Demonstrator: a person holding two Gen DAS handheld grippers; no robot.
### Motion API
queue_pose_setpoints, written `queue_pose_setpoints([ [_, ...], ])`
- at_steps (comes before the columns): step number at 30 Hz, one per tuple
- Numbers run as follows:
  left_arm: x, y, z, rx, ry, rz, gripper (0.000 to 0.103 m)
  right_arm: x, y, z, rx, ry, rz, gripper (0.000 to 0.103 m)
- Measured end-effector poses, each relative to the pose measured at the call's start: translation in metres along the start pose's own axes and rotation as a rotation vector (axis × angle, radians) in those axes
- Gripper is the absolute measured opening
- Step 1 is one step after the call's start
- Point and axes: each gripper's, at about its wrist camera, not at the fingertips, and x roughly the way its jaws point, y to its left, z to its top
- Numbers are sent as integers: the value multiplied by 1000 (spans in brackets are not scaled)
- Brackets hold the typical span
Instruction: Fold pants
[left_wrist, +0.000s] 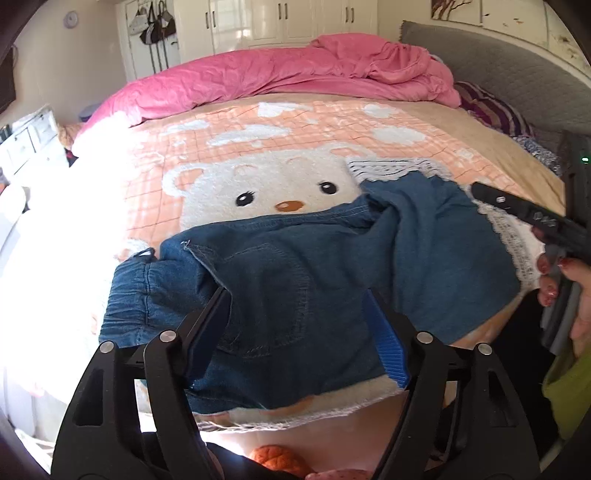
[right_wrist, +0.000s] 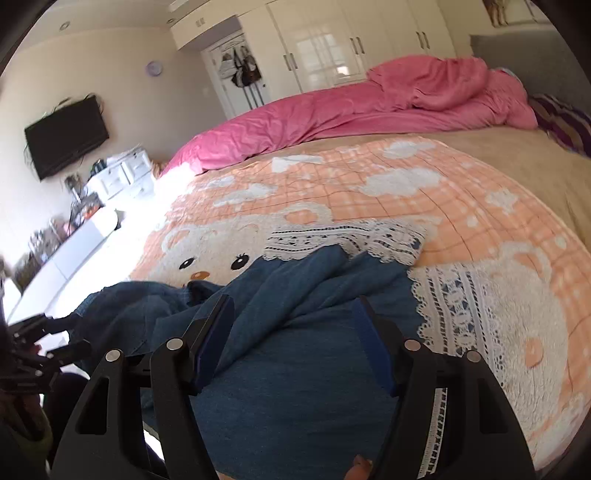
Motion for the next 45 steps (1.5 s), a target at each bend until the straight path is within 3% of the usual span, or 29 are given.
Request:
queue_pose_setpoints([
  [5,17,44,-7,-111,64,135,67,-2,-4,-1,28,-9,17,69],
  [8,38,80,-16,-253,142,53,68,0,-2,0,30,-4,28,69],
  [10,41,89,-14,-297,149,47,68,0,0,0,26,0,28,69],
  [15,19,94,-10,-314,95,46,68,-8,-3,2,25,-26,18,69],
  [18,-16,103,-7,-327,22,77,75,-11,-7,2,42,-39,16,70],
  [21,-42,106,2,-327,-43,72,76,-11,-7,3,49,-37,9,76],
  [25,-49,76,22,-252,-91,-7,76,-14,-5,7,59,-30,-18,78],
  [30,-21,7,36,-123,-70,-159,76,-25,-3,20,56,-24,-45,86],
  [33,3,-29,32,-98,-33,-274,75,-28,-3,27,50,-3,-87,88],
  [34,13,-41,27,-81,-16,-310,69,-28,-4,28,53,5,-91,89],
  [38,47,-60,4,-67,60,-365,53,-21,0,31,33,39,-108,90],
  [45,67,-55,-2,-97,45,-395,48,30,36,44,-70,135,-86,90],
])
